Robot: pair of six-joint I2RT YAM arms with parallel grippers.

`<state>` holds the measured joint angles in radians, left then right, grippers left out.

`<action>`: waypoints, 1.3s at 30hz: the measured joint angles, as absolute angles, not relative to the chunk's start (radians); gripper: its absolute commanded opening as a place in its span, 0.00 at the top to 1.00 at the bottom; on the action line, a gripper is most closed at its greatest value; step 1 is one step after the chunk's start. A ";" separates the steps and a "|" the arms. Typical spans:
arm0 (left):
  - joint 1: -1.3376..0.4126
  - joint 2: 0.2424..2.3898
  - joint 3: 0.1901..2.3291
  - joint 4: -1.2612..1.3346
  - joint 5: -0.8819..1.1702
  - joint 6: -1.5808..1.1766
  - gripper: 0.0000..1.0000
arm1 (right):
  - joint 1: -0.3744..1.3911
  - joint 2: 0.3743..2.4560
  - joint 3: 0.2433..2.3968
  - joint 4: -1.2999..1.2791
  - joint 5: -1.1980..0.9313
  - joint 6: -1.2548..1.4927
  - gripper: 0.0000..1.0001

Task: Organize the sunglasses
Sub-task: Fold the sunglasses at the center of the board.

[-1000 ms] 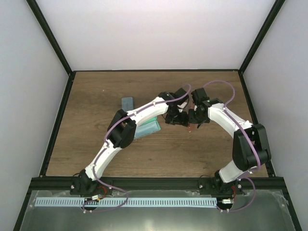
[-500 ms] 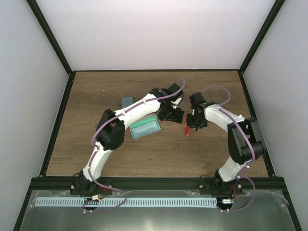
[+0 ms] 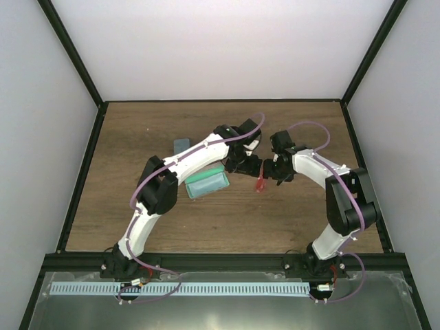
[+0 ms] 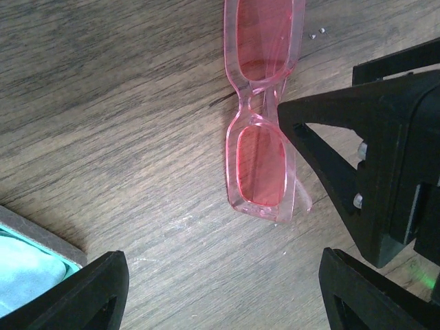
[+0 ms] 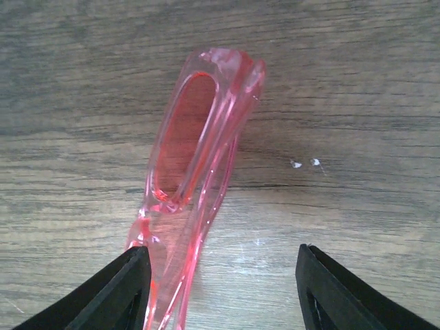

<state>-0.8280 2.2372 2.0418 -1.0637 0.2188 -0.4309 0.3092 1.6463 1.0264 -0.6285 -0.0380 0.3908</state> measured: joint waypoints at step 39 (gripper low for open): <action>-0.776 2.173 1.945 -1.053 0.241 -0.351 0.23 | 0.312 1.680 1.103 -0.699 -0.059 0.470 0.99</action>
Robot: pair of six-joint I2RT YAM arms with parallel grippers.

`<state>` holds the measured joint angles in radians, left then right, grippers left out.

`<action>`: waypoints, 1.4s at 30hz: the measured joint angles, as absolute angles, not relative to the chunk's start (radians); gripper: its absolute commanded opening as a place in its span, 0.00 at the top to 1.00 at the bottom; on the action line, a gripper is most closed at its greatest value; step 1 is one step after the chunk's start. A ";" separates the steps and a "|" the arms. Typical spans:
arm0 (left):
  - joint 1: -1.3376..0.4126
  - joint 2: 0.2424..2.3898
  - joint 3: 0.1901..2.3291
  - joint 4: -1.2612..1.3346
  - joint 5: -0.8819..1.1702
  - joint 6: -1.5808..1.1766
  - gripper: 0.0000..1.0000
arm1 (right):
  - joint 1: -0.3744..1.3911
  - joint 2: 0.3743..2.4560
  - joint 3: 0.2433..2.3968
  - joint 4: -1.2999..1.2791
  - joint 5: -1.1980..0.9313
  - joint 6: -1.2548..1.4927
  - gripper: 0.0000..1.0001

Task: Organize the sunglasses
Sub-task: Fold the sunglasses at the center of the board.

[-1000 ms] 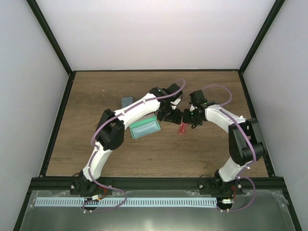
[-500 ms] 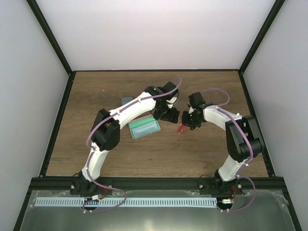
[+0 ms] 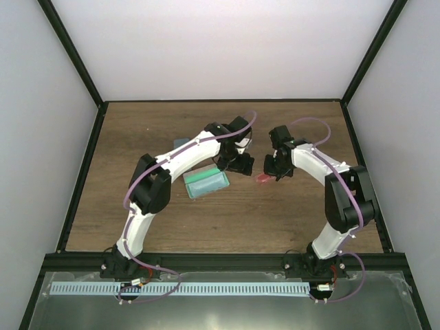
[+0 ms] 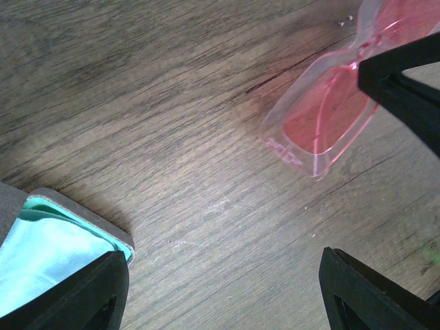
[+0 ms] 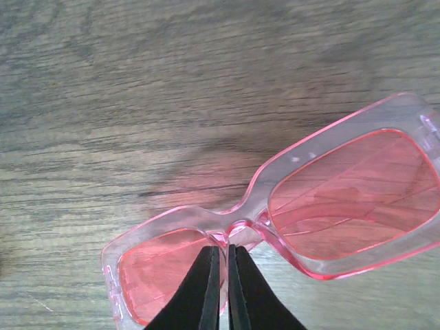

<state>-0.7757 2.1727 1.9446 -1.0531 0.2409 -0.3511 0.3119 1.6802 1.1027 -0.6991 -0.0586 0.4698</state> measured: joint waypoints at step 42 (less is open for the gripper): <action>-0.753 2.140 1.862 -1.027 0.293 -0.283 0.22 | 0.367 1.591 1.116 -0.828 -0.135 0.434 0.48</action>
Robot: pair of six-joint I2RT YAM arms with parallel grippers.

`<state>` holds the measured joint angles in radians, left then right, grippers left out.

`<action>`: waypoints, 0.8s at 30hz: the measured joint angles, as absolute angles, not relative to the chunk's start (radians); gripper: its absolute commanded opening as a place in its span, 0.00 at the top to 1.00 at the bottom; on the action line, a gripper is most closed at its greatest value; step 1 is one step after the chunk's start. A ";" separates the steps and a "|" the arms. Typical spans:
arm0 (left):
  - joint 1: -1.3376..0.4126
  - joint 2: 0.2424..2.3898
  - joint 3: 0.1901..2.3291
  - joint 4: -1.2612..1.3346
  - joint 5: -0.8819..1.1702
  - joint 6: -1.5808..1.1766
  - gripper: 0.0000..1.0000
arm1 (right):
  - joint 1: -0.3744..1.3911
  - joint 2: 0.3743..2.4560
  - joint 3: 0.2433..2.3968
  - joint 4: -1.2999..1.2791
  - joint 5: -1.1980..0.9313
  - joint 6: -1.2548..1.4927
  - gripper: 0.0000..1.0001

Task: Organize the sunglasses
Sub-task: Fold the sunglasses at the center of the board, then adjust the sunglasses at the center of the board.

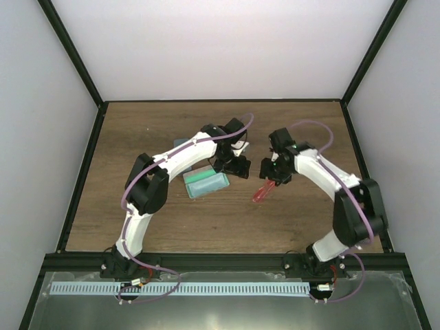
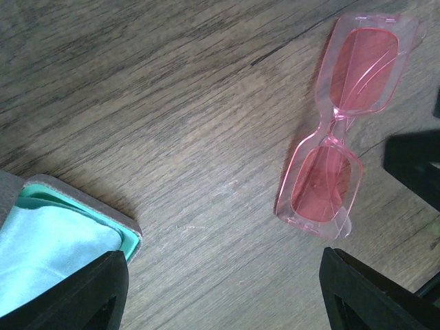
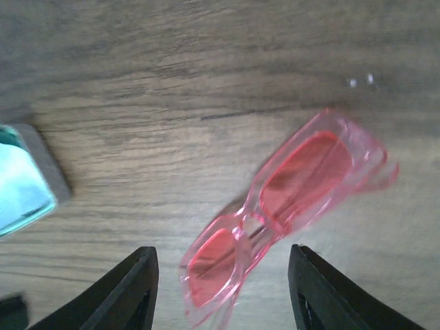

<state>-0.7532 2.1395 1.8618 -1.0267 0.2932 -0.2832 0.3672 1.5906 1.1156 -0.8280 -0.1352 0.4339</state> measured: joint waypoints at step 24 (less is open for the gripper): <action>-0.753 2.140 1.834 -1.010 0.326 -0.282 0.22 | 0.366 1.427 0.745 -0.498 -0.270 1.012 0.71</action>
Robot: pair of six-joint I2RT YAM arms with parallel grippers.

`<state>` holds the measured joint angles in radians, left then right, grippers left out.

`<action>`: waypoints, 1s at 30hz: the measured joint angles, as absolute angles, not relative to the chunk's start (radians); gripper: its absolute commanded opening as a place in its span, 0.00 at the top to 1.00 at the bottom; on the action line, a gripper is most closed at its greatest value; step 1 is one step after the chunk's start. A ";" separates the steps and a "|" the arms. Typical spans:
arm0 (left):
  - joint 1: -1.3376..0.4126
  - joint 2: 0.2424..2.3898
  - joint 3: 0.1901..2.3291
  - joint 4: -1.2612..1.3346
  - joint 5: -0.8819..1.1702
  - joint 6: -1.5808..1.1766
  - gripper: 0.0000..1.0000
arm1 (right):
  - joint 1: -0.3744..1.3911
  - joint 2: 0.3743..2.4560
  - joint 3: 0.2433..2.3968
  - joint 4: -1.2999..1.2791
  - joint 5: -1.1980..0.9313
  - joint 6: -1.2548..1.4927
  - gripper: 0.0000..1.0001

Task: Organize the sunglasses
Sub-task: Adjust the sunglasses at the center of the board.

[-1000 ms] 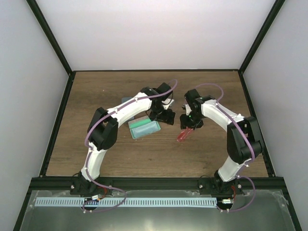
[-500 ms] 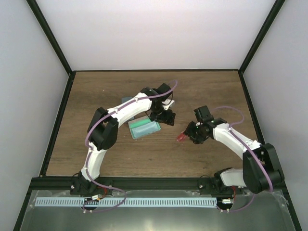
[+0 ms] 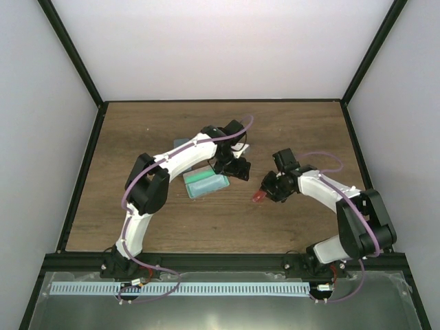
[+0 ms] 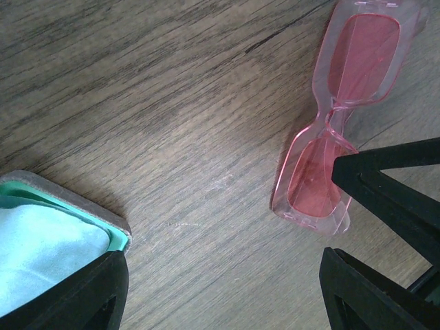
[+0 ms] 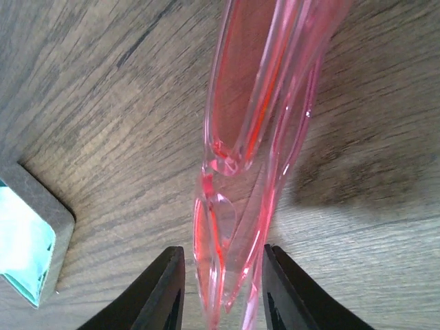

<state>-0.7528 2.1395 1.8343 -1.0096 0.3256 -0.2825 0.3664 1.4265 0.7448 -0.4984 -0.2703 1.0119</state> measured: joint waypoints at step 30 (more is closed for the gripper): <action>-0.731 2.140 1.829 -1.007 0.327 -0.279 0.22 | 0.368 1.546 1.053 -0.754 -0.113 0.806 0.99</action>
